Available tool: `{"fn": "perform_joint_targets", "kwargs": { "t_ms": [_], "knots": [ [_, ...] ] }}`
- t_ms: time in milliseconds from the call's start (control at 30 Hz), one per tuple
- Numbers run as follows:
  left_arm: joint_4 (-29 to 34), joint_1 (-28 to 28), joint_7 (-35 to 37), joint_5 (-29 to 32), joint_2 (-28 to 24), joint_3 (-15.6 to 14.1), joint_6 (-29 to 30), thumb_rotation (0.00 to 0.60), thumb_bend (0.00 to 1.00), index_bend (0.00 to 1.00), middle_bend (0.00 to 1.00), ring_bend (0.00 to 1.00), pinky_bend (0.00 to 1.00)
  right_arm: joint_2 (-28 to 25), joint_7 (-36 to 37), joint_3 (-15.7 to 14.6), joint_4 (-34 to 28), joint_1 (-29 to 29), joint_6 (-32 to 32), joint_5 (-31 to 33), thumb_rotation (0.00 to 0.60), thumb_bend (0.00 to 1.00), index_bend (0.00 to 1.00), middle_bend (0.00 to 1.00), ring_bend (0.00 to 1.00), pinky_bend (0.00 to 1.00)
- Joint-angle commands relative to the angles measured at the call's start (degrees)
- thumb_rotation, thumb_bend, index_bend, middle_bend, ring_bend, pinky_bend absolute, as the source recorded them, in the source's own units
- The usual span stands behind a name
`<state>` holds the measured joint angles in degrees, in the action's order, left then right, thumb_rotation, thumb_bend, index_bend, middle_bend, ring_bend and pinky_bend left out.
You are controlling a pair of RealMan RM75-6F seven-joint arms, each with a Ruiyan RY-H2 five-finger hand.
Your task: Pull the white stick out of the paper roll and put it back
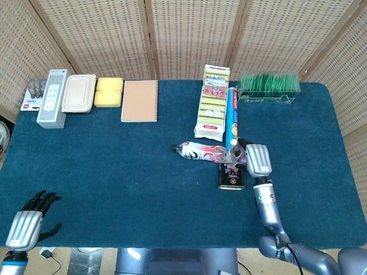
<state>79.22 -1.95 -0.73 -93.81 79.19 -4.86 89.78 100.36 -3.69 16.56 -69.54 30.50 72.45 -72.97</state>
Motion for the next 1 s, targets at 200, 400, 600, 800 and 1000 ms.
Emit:
{"fn": "perform_joint_targets", "kwargs": {
  "t_ms": [200,400,600,800,1000],
  "knots": [
    [-0.1,0.0,0.2,0.1,-0.1,0.0,0.0,0.600,0.18,0.25,0.22,0.12,0.24,0.2,-0.3,-0.1,-0.2,0.0,0.0,0.1,0.600,0.44,0.42,0.53,0.61,0.64],
    [-0.3,-0.1,0.4,0.2,-0.1,0.0,0.0,0.600,0.18,0.25,0.22,0.12,0.24,0.4,-0.7,0.1,0.0,0.1,0.2,0.2,0.600,0.44,0.44,0.55,0.64,0.66],
    [-0.4,-0.2,0.6,0.2,0.0,0.0,0.0,0.600,0.18,0.25,0.22,0.12,0.24,0.9,-0.7,0.4,0.5,0.2,0.8,0.2,0.600,0.44,0.46,0.59,0.67,0.67],
    [-0.4,-0.1,0.5,0.2,0.1,0.0,-0.2,0.600,0.18,0.25,0.22,0.12,0.24,1.0,-0.6,0.5,0.7,0.2,0.8,0.5,0.600,0.44,0.47,0.60,0.69,0.67],
    [-0.2,0.0,0.4,0.2,0.0,0.0,-0.4,0.600,0.18,0.25,0.22,0.12,0.24,1.2,-0.5,0.7,0.9,0.2,0.9,0.6,0.600,0.44,0.49,0.63,0.71,0.69]
  ]
}}
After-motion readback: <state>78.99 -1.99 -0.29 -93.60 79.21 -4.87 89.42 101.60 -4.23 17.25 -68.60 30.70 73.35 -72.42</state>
